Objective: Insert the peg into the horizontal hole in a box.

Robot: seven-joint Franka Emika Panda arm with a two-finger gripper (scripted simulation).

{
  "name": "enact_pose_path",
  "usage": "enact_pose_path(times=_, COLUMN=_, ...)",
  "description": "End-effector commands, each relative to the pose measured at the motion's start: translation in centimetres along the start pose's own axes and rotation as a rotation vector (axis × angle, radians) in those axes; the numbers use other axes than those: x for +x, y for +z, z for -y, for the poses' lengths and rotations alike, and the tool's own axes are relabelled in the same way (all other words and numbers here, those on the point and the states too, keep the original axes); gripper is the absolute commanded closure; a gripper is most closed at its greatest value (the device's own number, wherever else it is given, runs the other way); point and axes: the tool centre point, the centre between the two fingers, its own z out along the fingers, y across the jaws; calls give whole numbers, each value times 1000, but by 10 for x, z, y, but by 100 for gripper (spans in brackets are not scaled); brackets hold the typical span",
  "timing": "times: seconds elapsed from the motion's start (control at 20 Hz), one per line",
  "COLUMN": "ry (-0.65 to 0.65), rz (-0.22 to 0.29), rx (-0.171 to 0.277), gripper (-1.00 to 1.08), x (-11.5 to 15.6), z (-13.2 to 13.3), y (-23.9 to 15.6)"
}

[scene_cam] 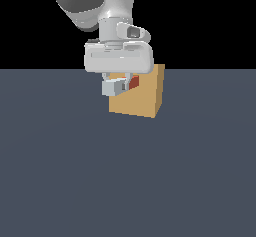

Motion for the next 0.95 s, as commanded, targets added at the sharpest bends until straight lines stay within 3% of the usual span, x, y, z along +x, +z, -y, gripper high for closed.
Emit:
enact_pose_path(times=0.0, ry=-1, rz=-2, rx=-3, gripper=108, x=15, z=0, y=-1)
enact_pose_path(times=0.45, ry=-1, rz=-4, rx=-4, gripper=108, x=78, z=0, y=-3)
enact_pose_path(times=0.9, ry=-2, rz=-4, rx=-5, gripper=108, x=98, z=-1, y=-3)
